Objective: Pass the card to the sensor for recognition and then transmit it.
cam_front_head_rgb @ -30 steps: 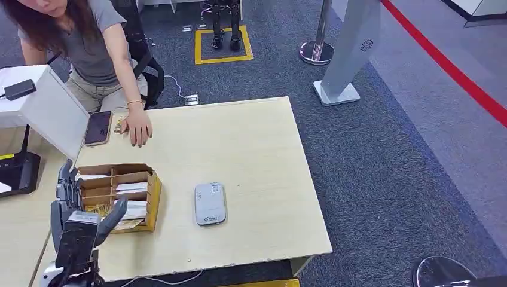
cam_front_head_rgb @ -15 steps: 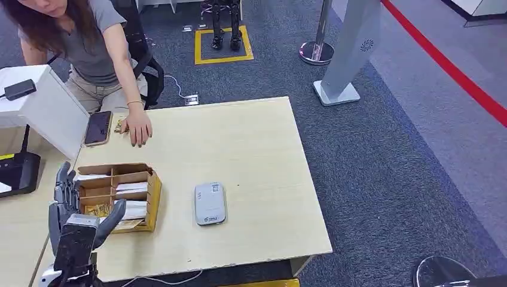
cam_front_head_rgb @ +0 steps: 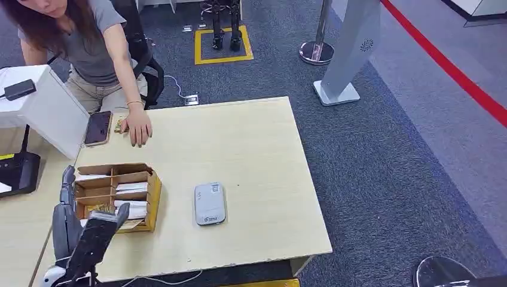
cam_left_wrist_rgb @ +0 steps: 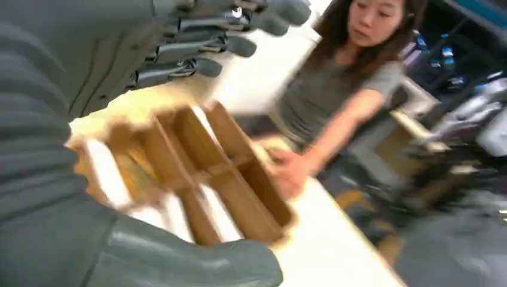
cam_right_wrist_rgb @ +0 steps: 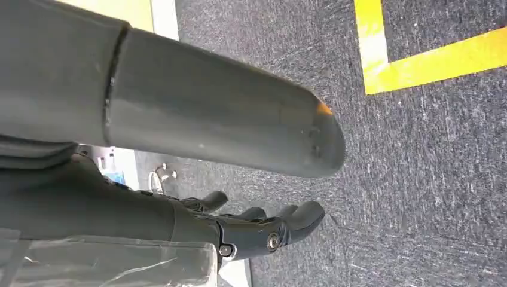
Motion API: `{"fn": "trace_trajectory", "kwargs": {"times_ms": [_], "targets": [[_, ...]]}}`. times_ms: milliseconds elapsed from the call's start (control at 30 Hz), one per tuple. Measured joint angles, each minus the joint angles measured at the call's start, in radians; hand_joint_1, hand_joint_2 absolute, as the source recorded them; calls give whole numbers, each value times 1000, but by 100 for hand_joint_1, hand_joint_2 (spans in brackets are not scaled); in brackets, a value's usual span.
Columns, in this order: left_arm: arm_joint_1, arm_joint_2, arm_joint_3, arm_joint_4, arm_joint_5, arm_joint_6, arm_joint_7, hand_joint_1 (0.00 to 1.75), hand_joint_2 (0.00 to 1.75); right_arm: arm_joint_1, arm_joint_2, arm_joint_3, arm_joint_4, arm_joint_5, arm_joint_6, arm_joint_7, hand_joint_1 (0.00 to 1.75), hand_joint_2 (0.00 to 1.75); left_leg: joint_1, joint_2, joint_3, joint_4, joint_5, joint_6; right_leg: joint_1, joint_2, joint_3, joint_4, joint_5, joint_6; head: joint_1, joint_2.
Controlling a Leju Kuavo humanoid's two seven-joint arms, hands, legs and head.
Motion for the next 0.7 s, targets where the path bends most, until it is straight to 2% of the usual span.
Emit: {"fn": "trace_trajectory", "kwargs": {"times_ms": [167,333,500,700], "targets": [[13,14,-4,11,-201,56,55,0,175,0,3,0,0,-3,-2,8,0,0,0,0,0,0,0,0,0,0,0,0,0,0,0,0],[25,25,-4,20,-241,69,59,0,175,0,5,0,0,-2,-1,9,0,0,0,0,0,0,0,0,0,0,0,0,0,0,0,0],[28,34,-7,25,-374,109,58,0,175,0,7,0,0,3,-1,8,0,0,0,0,0,0,0,0,0,0,0,0,0,0,0,0],[28,41,-22,34,-439,131,48,0,175,-1,9,0,0,6,-1,-3,0,0,0,0,0,0,0,0,0,0,0,0,0,0,0,0]]}}
